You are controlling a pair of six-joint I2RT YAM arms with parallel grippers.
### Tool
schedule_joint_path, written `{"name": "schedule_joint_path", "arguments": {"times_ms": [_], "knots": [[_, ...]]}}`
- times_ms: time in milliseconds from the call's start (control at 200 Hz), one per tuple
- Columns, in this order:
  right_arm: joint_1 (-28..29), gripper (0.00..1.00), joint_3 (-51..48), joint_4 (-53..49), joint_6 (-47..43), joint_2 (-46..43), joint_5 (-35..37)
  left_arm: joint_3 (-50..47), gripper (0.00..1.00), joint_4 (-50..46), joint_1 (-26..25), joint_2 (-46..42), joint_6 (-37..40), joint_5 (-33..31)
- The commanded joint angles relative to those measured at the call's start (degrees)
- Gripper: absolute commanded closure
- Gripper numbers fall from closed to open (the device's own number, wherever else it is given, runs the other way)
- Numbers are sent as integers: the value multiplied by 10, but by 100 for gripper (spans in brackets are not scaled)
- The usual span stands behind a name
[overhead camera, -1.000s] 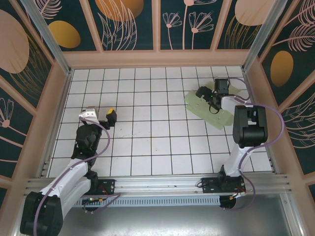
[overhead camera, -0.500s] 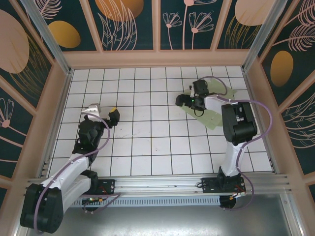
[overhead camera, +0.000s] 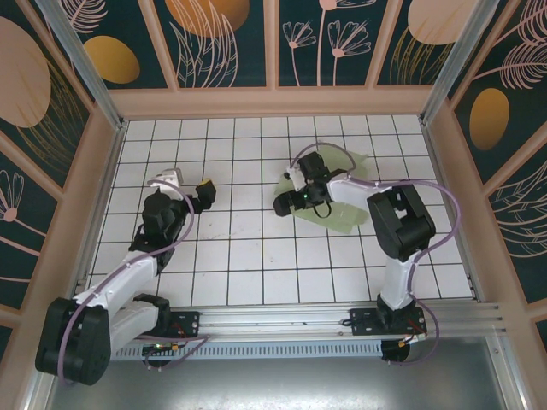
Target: Fold the paper box
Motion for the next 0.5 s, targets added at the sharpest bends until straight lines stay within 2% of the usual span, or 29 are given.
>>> {"name": "schedule_joint_path", "arguments": {"times_ms": [0, 105, 210, 345, 495], "knots": [[-14, 1, -47, 6, 15, -76, -7, 50, 1, -10, -14, 38, -10, 26], [-66, 1, -114, 89, 122, -154, -2, 132, 1, -57, -26, 112, -35, 62], [-123, 2, -200, 144, 242, -248, 32, 204, 1, -67, -65, 191, -20, 60], [-192, 7, -295, 130, 358, -362, 95, 332, 1, -103, -127, 309, 18, 71], [-280, 15, -399, 119, 417, -483, 104, 526, 2, -209, -185, 471, 84, 88]]}}
